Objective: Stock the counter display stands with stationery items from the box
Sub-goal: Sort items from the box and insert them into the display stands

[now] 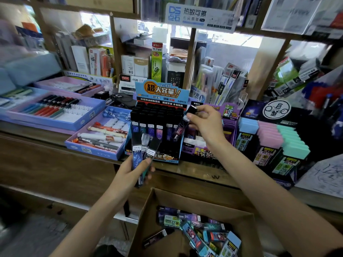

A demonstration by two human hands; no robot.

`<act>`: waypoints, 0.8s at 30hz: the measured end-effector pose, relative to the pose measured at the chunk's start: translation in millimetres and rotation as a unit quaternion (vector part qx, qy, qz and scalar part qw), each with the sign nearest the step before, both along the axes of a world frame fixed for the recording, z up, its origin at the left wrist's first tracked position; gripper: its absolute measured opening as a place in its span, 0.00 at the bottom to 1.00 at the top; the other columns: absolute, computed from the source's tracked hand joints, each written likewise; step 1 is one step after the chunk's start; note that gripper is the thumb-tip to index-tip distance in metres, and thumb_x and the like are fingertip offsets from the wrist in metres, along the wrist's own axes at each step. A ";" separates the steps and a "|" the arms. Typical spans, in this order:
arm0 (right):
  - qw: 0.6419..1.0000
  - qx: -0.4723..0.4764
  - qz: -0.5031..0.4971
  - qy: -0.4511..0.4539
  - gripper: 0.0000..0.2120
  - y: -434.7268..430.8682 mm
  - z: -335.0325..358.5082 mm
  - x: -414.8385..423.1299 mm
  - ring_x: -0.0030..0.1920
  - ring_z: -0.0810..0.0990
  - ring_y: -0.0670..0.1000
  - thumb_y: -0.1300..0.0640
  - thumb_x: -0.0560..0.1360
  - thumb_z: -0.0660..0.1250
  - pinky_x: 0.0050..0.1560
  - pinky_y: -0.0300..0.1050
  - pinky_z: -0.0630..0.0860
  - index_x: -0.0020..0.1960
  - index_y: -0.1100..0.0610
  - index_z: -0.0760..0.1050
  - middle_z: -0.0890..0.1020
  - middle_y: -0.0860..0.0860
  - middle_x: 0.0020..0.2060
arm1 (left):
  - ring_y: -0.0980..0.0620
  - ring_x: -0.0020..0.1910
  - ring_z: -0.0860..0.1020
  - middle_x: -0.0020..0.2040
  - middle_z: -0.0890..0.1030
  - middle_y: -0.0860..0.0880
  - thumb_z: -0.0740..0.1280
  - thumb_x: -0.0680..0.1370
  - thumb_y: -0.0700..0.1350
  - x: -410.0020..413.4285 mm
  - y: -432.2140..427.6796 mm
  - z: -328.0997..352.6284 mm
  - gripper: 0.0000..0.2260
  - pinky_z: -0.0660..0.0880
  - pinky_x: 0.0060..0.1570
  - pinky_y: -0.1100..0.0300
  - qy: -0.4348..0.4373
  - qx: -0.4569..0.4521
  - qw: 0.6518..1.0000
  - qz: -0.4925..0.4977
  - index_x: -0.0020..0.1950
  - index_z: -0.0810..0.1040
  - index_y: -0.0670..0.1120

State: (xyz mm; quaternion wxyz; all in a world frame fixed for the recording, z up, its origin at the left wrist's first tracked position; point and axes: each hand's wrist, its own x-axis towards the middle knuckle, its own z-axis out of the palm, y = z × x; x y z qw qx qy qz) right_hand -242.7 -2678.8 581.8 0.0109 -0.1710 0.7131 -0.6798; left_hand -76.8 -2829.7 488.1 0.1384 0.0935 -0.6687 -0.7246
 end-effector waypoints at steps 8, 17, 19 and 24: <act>0.988 0.121 0.016 0.093 0.07 -28.9 -16.3 3.4 0.42 0.81 0.51 0.62 0.73 0.70 0.47 0.49 0.80 0.48 0.55 0.75 0.83 0.53 0.42 | 0.54 0.33 0.81 0.38 0.84 0.48 0.65 0.77 0.43 5.1 -7.5 -1.3 0.06 0.76 0.30 0.65 -0.013 0.013 0.999 0.032 0.51 0.75 0.42; 0.974 0.207 0.006 0.093 0.11 -39.3 -29.2 0.1 0.45 0.81 0.52 0.61 0.73 0.71 0.50 0.50 0.80 0.53 0.63 0.78 0.81 0.53 0.42 | 0.52 0.36 0.82 0.41 0.84 0.46 0.66 0.76 0.45 5.1 -6.1 -0.1 0.08 0.76 0.32 0.64 -0.014 0.018 0.999 0.023 0.52 0.75 0.43; 0.931 0.307 -0.018 0.195 0.09 -41.1 -28.2 0.0 0.41 0.81 0.53 0.57 0.73 0.71 0.47 0.51 0.79 0.47 0.63 0.80 0.83 0.54 0.39 | 0.52 0.36 0.82 0.41 0.84 0.46 0.66 0.76 0.45 4.9 -5.3 0.3 0.08 0.76 0.32 0.64 -0.013 0.021 0.999 0.023 0.52 0.75 0.43; 0.884 0.406 -0.017 0.233 0.20 -41.2 -19.3 1.8 0.31 0.79 0.56 0.51 0.75 0.68 0.44 0.53 0.79 0.32 0.65 0.75 0.75 0.54 0.24 | 0.52 0.36 0.82 0.40 0.84 0.46 0.66 0.76 0.44 5.6 -2.7 3.6 0.07 0.76 0.31 0.64 -0.005 0.024 0.999 0.021 0.52 0.75 0.42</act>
